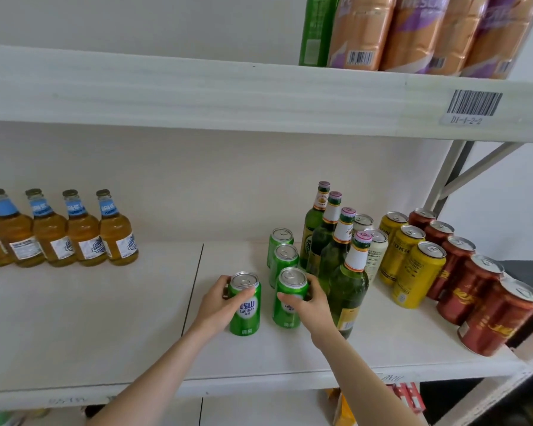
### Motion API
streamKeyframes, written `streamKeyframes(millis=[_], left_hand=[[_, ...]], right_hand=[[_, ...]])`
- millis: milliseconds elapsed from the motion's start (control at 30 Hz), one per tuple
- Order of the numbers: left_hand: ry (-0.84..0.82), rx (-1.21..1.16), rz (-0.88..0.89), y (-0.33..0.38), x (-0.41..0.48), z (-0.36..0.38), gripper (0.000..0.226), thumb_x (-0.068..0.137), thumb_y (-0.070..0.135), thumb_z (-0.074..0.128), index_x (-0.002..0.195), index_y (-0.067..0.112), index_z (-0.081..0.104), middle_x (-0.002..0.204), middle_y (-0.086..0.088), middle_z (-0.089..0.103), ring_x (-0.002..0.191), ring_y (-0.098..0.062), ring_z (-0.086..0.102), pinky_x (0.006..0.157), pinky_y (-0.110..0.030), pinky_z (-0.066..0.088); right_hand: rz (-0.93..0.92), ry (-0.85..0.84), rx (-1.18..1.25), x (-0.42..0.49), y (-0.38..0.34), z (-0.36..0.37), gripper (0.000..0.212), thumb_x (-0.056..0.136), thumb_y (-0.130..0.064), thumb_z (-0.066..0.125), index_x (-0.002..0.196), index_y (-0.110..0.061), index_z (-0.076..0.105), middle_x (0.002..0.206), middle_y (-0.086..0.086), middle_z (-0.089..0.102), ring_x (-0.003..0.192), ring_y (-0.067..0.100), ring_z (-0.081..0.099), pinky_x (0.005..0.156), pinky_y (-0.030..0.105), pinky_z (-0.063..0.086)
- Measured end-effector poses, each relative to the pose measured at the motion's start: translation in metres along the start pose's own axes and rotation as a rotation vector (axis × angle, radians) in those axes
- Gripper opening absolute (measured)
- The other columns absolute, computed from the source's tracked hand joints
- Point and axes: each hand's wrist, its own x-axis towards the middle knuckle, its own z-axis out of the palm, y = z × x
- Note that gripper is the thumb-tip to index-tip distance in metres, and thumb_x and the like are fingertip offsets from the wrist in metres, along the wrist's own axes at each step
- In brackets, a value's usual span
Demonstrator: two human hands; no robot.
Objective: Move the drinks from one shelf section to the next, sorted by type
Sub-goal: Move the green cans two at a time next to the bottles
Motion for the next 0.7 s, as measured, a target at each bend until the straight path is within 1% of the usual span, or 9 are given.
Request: streamKeyframes(millis=[67,133,167,267,400,533,700], left_hand=[[0.007,-0.008,0.001,-0.002,0.005,-0.002,0.063,0.054,0.067,0.075,0.099,0.024,0.064,0.096,0.005,0.075,0.092,-0.012,0.070,0.084,-0.039,0.057],[0.004,-0.021,0.007,-0.006,0.010,-0.004,0.064,0.052,0.066,0.074,0.098,0.024,0.065,0.095,0.004,0.075,0.092,-0.014,0.071,0.085,-0.041,0.057],[0.001,-0.032,0.011,-0.008,0.013,-0.005,0.062,0.052,0.065,0.075,0.098,0.024,0.065,0.095,0.003,0.075,0.092,-0.015,0.071,0.086,-0.042,0.057],[-0.008,-0.059,0.015,-0.013,0.018,-0.006,0.059,0.053,0.061,0.078,0.098,0.025,0.065,0.095,0.004,0.076,0.092,-0.013,0.071,0.086,-0.040,0.057],[-0.028,-0.090,0.015,-0.018,0.022,-0.007,0.057,0.054,0.058,0.081,0.100,0.027,0.066,0.098,0.005,0.075,0.094,-0.014,0.072,0.084,-0.035,0.058],[-0.049,-0.109,-0.001,-0.023,0.024,-0.010,0.056,0.056,0.059,0.082,0.100,0.029,0.066,0.101,0.005,0.075,0.096,-0.012,0.071,0.086,-0.036,0.057],[-0.076,-0.101,-0.019,-0.024,0.022,-0.015,0.056,0.057,0.059,0.082,0.104,0.033,0.067,0.105,0.006,0.074,0.099,-0.011,0.070,0.089,-0.034,0.055]], right_hand=[[0.003,0.002,-0.006,0.007,0.002,0.004,0.074,0.068,-0.015,0.086,0.130,-0.028,0.048,0.123,-0.002,0.061,0.112,0.022,0.057,0.096,0.040,0.048],[-0.007,0.003,-0.013,0.013,0.005,0.007,0.075,0.068,-0.014,0.086,0.131,-0.027,0.047,0.125,-0.001,0.060,0.115,0.024,0.056,0.102,0.046,0.047],[-0.014,0.003,-0.018,0.016,0.006,0.008,0.075,0.068,-0.014,0.086,0.130,-0.028,0.047,0.125,-0.001,0.061,0.115,0.023,0.057,0.103,0.047,0.046],[-0.026,0.007,-0.026,0.023,0.010,0.010,0.072,0.067,-0.013,0.086,0.126,-0.030,0.048,0.122,-0.004,0.062,0.114,0.021,0.057,0.102,0.044,0.047],[-0.012,0.026,-0.028,0.029,0.016,0.010,0.078,0.068,-0.014,0.086,0.132,-0.030,0.044,0.127,-0.003,0.059,0.116,0.021,0.055,0.102,0.041,0.046],[-0.006,0.034,-0.024,0.034,0.019,0.009,0.080,0.068,-0.016,0.087,0.132,-0.032,0.042,0.128,-0.004,0.057,0.117,0.021,0.055,0.101,0.039,0.046],[-0.018,0.034,-0.034,0.037,0.020,0.007,0.081,0.067,-0.020,0.088,0.133,-0.032,0.042,0.129,-0.004,0.057,0.117,0.021,0.055,0.100,0.039,0.048]])
